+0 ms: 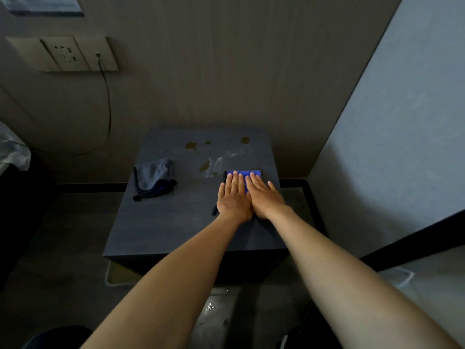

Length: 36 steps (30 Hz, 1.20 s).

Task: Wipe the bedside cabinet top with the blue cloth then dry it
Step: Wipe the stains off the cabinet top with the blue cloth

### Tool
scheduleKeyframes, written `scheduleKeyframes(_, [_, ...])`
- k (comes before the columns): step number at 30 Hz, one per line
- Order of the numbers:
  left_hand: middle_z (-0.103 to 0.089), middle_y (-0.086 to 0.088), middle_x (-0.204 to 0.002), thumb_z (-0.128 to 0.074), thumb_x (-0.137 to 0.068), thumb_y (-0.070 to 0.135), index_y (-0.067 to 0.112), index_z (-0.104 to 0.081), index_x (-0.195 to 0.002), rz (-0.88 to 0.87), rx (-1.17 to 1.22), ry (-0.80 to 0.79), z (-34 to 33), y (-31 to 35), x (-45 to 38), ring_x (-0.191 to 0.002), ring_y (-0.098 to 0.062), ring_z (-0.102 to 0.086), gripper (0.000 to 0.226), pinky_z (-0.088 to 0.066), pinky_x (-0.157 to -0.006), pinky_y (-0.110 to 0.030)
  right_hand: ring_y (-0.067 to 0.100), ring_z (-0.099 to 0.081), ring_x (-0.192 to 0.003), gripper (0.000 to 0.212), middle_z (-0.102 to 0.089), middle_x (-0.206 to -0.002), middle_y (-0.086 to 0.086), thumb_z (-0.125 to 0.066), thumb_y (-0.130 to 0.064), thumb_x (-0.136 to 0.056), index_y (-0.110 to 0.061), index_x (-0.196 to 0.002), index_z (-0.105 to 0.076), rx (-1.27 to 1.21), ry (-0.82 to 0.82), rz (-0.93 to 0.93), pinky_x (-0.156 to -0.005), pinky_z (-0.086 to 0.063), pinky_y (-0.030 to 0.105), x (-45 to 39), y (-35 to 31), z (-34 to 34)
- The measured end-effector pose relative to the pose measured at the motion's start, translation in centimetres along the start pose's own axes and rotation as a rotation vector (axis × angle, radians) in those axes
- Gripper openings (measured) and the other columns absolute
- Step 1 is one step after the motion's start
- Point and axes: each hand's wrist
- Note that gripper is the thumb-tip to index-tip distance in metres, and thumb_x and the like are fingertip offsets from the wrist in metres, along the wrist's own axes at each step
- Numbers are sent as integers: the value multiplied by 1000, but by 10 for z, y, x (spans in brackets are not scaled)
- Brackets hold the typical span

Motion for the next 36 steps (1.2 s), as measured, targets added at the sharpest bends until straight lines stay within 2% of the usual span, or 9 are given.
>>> scheduleKeyframes(9, [21,-8,-163,-24,-105,36,9,15,-155,-86,45,-23,3,51,-19,-150,-23,20,69,6,-122,-42,23,-4,-153,57,1,-167,2,-31,-23,-108,-16,-159,-8,-24,-18,-80,-121,-8,38,10,50,31])
scheduleKeyframes(11, [3,-8,-167,-30,-103,37,9,-1,-158,-161,8,40,10,38,-20,-154,-25,2,68,1,-123,-43,30,-19,-149,57,-16,-164,9,-43,-21,-104,-11,-156,-23,-73,60,-119,-119,-21,41,2,42,33])
scheduleKeyframes(13, [-32,-8,-159,-37,-99,35,11,-33,-150,-237,-47,183,18,19,-17,-145,-27,-31,57,-10,-121,-43,35,-30,-143,54,-31,-158,17,-49,-20,-99,-4,-149,-36,-132,142,-160,-116,-28,41,-6,32,26])
scheduleKeyframes(16, [-60,-11,-122,-47,-92,27,12,-57,-118,-235,-55,460,29,-23,-16,-114,-33,-55,32,-32,-103,-41,37,-18,-148,58,-19,-159,26,-40,-25,-105,-1,-153,-20,-107,200,-173,-120,-15,41,-14,19,7])
scheduleKeyframes(20, [-57,-14,-121,-45,-94,29,8,-53,-120,-3,-54,584,48,-97,-15,-113,-33,-52,34,-37,-99,-40,33,-4,-152,58,-6,-164,21,-24,-29,-108,-1,-156,-10,3,229,-196,-123,-6,42,-20,15,-8])
scheduleKeyframes(24, [-32,-17,-155,-48,-93,53,5,-29,-149,181,-109,443,55,-164,-9,-145,-35,-25,77,-18,-119,-43,33,-6,-152,56,-8,-164,20,-24,-26,-107,-1,-156,-11,37,281,-215,-122,-9,44,-29,-1,-13])
scheduleKeyframes(27, [-18,-9,-164,-49,-89,64,9,-17,-156,254,-14,320,42,-194,-6,-151,-35,-9,93,-9,-123,-45,34,-7,-152,55,-9,-164,20,-27,-25,-107,-1,-155,-14,20,300,-209,-122,-11,46,-40,-20,-14])
scheduleKeyframes(33, [-30,-11,-159,-44,-101,38,7,-33,-150,220,97,358,31,-204,1,-147,-37,-24,59,-32,-115,-45,34,-5,-152,55,-7,-164,21,-26,-24,-107,1,-155,-12,19,310,-153,-122,-10,44,-63,-73,-18])
scheduleKeyframes(36, [-51,-14,-140,-42,-103,26,5,-49,-131,216,215,439,42,-209,5,-133,-35,-45,36,-43,-99,-44,33,-3,-152,56,-6,-164,19,-26,-24,-107,0,-156,-11,22,316,-118,-122,-8,43,-71,-102,-24])
Point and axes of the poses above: each hand's wrist, its own x-axis away from the middle knuckle, its own z-axis out of the back of the hand, y = z × x
